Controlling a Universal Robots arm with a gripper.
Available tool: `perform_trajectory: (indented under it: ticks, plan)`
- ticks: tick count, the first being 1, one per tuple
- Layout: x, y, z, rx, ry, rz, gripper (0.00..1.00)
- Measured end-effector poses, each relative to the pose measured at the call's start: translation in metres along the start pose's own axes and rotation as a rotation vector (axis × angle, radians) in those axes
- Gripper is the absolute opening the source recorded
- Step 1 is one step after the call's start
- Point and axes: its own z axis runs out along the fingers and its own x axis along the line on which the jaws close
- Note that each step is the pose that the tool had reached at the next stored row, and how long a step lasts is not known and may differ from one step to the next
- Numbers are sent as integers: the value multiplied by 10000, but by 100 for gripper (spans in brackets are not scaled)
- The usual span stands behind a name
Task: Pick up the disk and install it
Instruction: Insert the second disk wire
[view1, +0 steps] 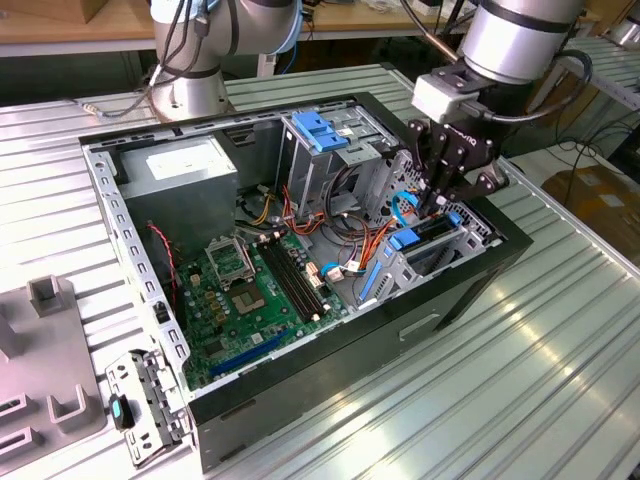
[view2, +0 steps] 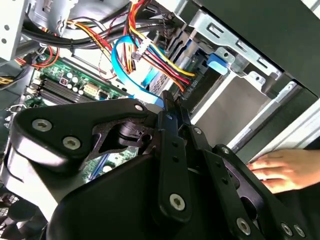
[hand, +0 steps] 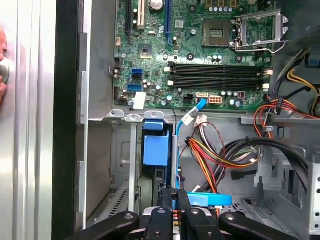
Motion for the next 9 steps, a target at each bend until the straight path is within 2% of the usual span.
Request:
perform_trajectory:
  ticks: [1, 3, 4, 5, 7, 9]
  plan:
    - [40, 2, 3, 4, -57, -5, 16]
    - [98, 4, 10, 14, -280, -4, 16]
    - [129, 6, 13, 22, -476, -1, 16]
    - [145, 6, 14, 28, -607, 0, 16]
    - [186, 8, 20, 37, -836, 3, 16]
    - [258, 11, 29, 44, -1014, 5, 16]
